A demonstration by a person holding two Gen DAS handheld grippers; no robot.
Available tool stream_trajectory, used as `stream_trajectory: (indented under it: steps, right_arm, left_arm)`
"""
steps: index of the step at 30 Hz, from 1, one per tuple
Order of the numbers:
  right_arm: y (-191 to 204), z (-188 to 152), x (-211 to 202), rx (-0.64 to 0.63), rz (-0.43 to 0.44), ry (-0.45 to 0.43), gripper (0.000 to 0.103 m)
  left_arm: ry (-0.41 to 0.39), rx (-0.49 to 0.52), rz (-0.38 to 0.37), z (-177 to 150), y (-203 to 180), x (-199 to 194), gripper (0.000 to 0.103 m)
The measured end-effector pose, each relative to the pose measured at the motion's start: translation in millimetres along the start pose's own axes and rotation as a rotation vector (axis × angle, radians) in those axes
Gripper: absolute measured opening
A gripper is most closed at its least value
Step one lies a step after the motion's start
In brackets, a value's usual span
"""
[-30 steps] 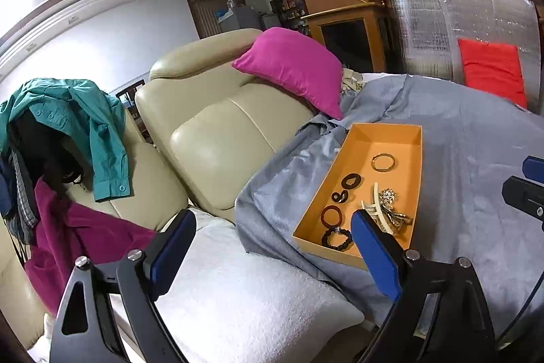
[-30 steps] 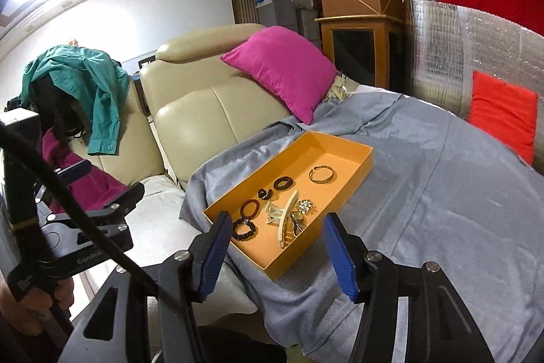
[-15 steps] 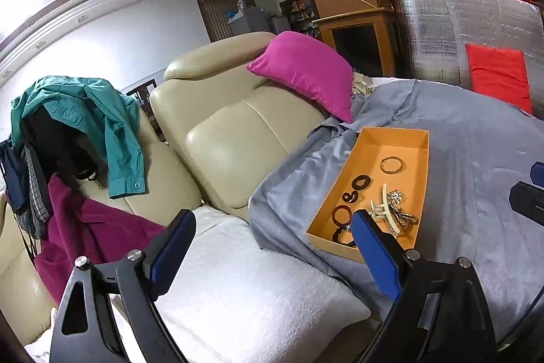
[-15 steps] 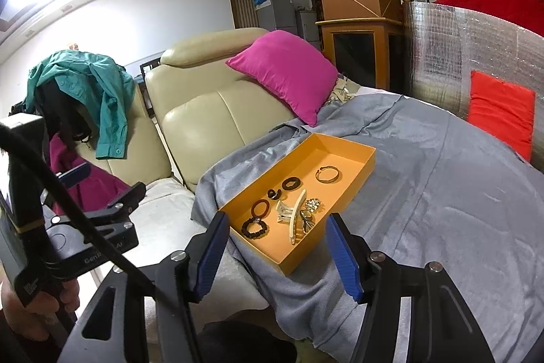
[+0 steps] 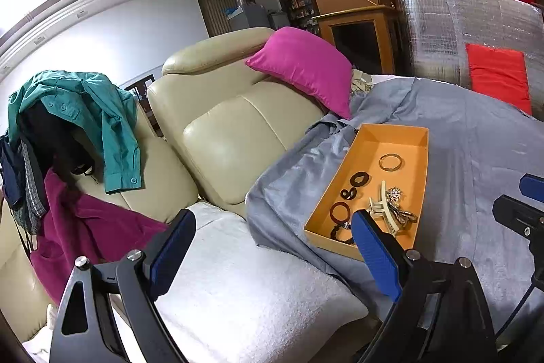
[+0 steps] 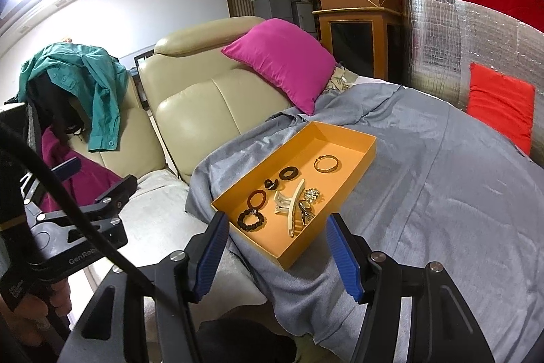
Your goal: Organize jewelry
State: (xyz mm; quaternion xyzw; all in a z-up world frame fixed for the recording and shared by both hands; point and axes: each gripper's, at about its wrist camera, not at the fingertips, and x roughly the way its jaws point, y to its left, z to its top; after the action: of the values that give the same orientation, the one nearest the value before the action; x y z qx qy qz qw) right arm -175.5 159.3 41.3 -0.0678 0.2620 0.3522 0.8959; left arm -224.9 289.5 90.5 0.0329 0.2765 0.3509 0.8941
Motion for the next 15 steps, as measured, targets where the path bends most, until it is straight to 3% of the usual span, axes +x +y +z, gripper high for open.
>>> stream_trajectory:
  steps: [15]
  right_arm:
    - [-1.4, 1.1, 0.4, 0.005, -0.004, -0.008, 0.063]
  left_arm:
    - [-0.001, 0.011, -0.012, 1.6, -3.9, 1.9, 0.093]
